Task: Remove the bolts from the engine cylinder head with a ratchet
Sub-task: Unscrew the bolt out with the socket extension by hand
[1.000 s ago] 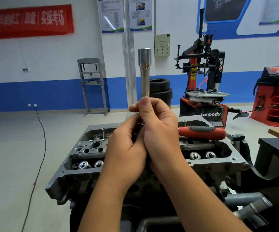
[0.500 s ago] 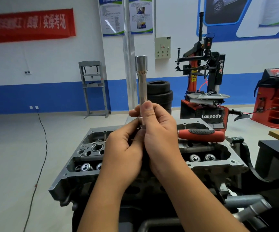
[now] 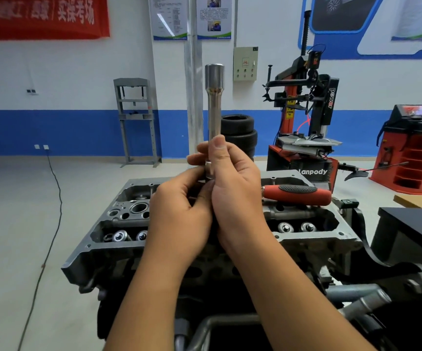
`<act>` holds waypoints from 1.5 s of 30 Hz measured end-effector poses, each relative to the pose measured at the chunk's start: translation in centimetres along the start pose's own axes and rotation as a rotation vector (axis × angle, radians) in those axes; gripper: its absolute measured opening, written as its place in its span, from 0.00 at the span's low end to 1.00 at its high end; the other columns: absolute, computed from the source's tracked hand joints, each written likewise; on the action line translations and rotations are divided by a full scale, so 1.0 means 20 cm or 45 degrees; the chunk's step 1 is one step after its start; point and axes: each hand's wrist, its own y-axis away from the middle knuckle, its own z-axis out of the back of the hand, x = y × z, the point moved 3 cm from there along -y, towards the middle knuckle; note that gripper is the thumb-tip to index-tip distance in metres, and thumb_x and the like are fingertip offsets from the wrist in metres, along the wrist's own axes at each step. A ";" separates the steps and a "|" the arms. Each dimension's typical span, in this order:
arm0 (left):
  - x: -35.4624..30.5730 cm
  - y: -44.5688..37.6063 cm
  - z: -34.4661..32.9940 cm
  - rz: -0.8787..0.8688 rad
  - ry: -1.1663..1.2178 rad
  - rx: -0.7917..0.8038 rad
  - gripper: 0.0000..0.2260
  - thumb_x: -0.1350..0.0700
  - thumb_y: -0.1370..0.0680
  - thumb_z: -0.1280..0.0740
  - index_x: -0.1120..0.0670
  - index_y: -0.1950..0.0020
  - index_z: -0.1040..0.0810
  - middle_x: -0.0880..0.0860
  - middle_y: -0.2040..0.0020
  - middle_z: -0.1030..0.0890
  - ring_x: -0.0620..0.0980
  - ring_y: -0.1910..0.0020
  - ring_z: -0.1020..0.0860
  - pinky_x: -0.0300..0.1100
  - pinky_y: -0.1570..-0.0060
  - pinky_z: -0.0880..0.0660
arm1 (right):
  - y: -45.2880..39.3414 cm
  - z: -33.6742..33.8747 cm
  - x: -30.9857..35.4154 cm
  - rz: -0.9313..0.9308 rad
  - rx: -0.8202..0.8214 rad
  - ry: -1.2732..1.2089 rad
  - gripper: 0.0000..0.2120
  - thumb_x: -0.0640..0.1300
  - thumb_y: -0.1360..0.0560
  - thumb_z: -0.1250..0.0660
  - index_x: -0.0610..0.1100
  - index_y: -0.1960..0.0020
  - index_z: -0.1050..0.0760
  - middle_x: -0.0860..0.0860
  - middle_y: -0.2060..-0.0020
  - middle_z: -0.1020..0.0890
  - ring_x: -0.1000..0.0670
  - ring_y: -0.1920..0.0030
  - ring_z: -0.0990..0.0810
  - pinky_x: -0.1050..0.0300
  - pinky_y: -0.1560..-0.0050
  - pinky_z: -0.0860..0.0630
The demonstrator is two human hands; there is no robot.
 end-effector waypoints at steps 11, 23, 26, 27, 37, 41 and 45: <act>-0.01 0.01 0.00 0.030 0.052 0.138 0.10 0.47 0.18 0.36 0.39 0.44 0.15 0.49 0.53 0.12 0.56 0.51 0.14 0.63 0.49 0.18 | -0.01 0.01 -0.01 0.018 -0.036 0.043 0.19 0.61 0.24 0.36 0.45 0.53 0.20 0.48 0.61 0.14 0.53 0.56 0.16 0.49 0.45 0.19; -0.01 0.01 0.00 0.002 -0.020 0.027 0.10 0.54 0.20 0.29 0.40 0.44 0.15 0.45 0.54 0.12 0.48 0.53 0.14 0.56 0.50 0.16 | 0.00 0.01 0.00 0.004 -0.017 0.011 0.19 0.62 0.27 0.34 0.46 0.55 0.22 0.47 0.58 0.13 0.50 0.56 0.15 0.43 0.45 0.18; -0.01 0.01 0.01 0.024 -0.006 0.128 0.13 0.57 0.16 0.34 0.44 0.38 0.16 0.46 0.50 0.12 0.49 0.49 0.14 0.58 0.45 0.18 | 0.01 0.01 0.00 -0.002 -0.029 0.016 0.20 0.62 0.28 0.33 0.45 0.53 0.22 0.48 0.59 0.13 0.53 0.56 0.15 0.51 0.46 0.19; -0.01 0.01 0.01 0.031 -0.018 0.104 0.13 0.60 0.16 0.33 0.45 0.37 0.15 0.45 0.50 0.12 0.47 0.49 0.14 0.56 0.45 0.18 | 0.01 0.01 0.00 0.003 -0.025 0.009 0.19 0.61 0.29 0.31 0.45 0.52 0.23 0.47 0.60 0.13 0.53 0.57 0.15 0.53 0.48 0.18; -0.04 -0.01 0.06 0.067 -0.694 0.100 0.13 0.59 0.27 0.29 0.40 0.64 0.21 0.37 0.66 0.19 0.43 0.68 0.22 0.37 0.75 0.34 | 0.00 -0.02 0.03 -0.041 0.010 0.252 0.20 0.56 0.15 0.42 0.44 0.56 0.22 0.46 0.66 0.18 0.46 0.62 0.20 0.44 0.55 0.22; -0.05 -0.01 0.07 0.183 -0.882 0.236 0.18 0.56 0.28 0.28 0.31 0.66 0.24 0.45 0.72 0.23 0.43 0.71 0.26 0.38 0.74 0.36 | -0.01 -0.05 0.04 -0.130 0.065 0.150 0.19 0.55 0.14 0.43 0.44 0.56 0.24 0.47 0.69 0.23 0.45 0.65 0.24 0.51 0.63 0.25; -0.03 0.00 0.06 0.240 -0.865 0.241 0.11 0.56 0.29 0.28 0.45 0.70 0.24 0.47 0.71 0.23 0.49 0.68 0.23 0.43 0.71 0.28 | -0.02 -0.06 0.04 -0.114 0.107 0.112 0.19 0.54 0.13 0.44 0.44 0.54 0.24 0.49 0.70 0.27 0.50 0.69 0.29 0.56 0.67 0.29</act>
